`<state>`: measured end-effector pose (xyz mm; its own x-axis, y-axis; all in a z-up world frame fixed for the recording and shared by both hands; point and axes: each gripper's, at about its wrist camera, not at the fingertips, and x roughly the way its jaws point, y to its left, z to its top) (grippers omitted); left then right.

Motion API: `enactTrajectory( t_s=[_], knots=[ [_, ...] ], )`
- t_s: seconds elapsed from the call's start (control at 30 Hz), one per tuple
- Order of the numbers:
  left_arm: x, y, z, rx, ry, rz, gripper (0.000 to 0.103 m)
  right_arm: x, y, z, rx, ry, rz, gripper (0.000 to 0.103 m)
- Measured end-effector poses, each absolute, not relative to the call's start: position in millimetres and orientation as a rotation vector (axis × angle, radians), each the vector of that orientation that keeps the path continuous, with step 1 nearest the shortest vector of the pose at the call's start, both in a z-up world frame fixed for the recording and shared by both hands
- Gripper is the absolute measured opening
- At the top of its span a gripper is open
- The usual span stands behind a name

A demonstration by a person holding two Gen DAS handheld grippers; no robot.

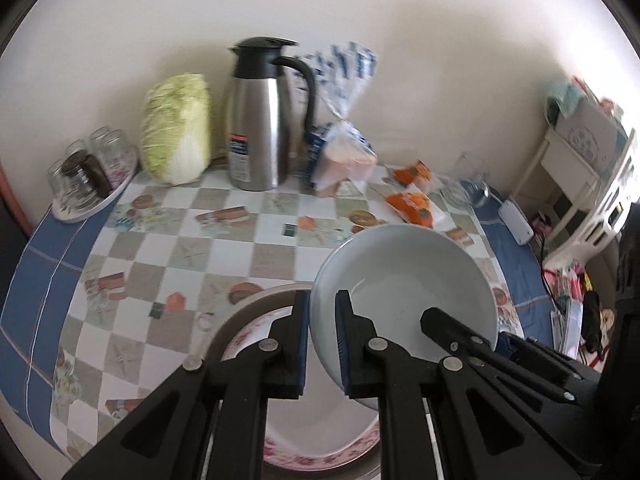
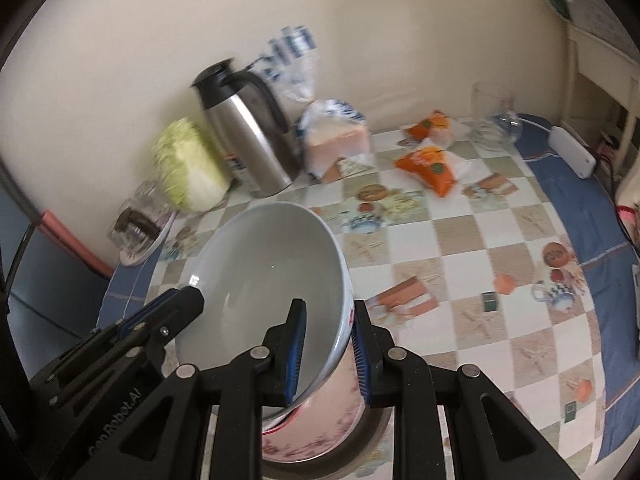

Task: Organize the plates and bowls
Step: 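Lift the white round bowl with both tools and carry it over the basin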

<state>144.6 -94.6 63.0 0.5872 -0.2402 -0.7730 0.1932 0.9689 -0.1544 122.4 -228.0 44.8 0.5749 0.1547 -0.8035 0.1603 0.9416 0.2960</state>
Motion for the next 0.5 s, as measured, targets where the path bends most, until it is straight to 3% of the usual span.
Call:
enactTrajectory(
  t_s=[0.5],
  knots=[
    [127.4, -36.3, 49.1, -0.173, 0.902, -0.218, 0.013, 124.0, -173.2, 26.6, 0.249, 1.036, 0.079, 0.025]
  ],
)
